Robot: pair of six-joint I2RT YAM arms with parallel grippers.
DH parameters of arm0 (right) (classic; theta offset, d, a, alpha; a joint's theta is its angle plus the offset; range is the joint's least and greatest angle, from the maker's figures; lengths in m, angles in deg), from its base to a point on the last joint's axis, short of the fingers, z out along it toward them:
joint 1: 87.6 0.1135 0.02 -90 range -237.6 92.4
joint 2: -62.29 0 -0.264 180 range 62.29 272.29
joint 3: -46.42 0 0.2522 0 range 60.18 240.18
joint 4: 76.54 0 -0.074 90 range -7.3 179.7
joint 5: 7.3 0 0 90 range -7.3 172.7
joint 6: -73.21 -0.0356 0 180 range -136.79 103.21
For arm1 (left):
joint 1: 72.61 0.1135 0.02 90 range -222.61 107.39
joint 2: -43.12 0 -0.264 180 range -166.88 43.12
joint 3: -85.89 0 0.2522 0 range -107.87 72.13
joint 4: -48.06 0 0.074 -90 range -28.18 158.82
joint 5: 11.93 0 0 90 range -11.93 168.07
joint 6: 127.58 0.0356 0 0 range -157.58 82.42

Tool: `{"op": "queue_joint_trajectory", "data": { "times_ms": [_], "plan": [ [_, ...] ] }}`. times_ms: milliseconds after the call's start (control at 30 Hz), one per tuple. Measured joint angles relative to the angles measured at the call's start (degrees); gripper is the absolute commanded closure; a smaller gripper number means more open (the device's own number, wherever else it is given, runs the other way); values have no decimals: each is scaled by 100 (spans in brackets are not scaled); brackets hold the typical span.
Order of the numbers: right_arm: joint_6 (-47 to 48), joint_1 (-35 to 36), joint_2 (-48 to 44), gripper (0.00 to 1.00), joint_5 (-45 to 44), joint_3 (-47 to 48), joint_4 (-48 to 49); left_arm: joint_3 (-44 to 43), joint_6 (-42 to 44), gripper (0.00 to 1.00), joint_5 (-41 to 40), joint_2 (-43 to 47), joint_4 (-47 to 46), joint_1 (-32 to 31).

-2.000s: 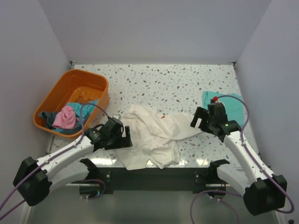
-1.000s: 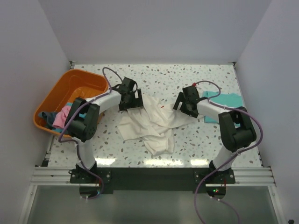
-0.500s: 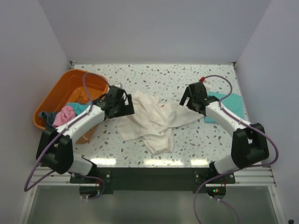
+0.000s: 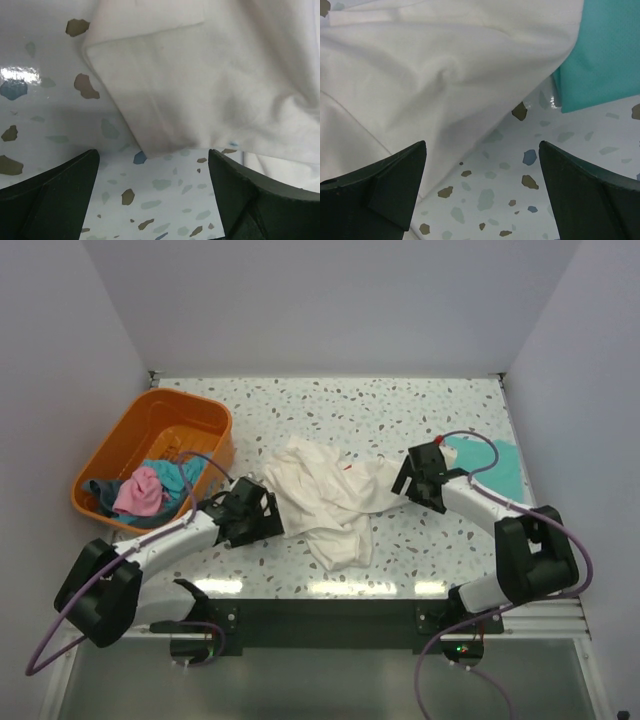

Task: Fold and stack the t-shirts
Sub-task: Flatten the tshirt out

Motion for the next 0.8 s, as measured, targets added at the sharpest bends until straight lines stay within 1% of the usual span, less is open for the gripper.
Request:
{"op": "queue_joint_trajectory", "data": {
  "times_ms": [67, 100, 133, 167, 233, 300, 333, 367, 400, 433, 533, 567, 600, 633, 700, 800],
  "plan": [
    [-39, 0, 166, 4, 57, -17, 140, 0, -116, 16, 7, -98, -229, -7],
    [-59, 0, 245, 4, 96, -22, 195, 0, -164, 26, 4, -160, -354, -7],
    [-79, 0, 315, 5, 129, -24, 238, -13, -232, 34, -24, -229, -466, -7],
    [-107, 0, 378, 7, 146, -24, 289, -28, -289, 52, -50, -310, -568, -7],
    [-168, 0, 507, 11, 179, -24, 391, -22, -402, 74, -114, -476, -745, -7],
    [-201, 2, 566, 16, 155, -17, 535, -39, -498, 100, -212, -614, -859, -9],
    [-219, 2, 597, 20, 146, -17, 619, -63, -542, 100, -273, -678, -887, -9],
    [-232, 0, 627, 28, 122, -9, 675, -98, -553, 100, -350, -726, -890, -11],
    [-256, 0, 662, 32, 92, 17, 704, -155, -551, 100, -446, -774, -863, -13],
    [-295, 0, 721, 44, 44, 59, 706, -221, -549, 100, -544, -824, -815, -22],
    [-374, -2, 925, 67, -109, 227, 710, -385, -540, 100, -920, -907, -651, -22],
    [-398, -11, 975, 80, -160, 258, 715, -444, -520, 100, -1043, -907, -575, -22],
    [-400, -22, 992, 85, -188, 267, 721, -516, -485, 100, -1154, -907, -505, -22],
    [-428, -31, 999, 93, -197, 269, 719, -601, -448, 100, -1255, -905, -448, -22],
    [-428, -39, 975, 100, -210, 269, 686, -809, -358, 100, -1471, -859, -306, -22],
    [-330, -42, 702, 100, -302, 271, 535, -1274, -197, 100, -1912, -595, 24, -22]
  ]
}}
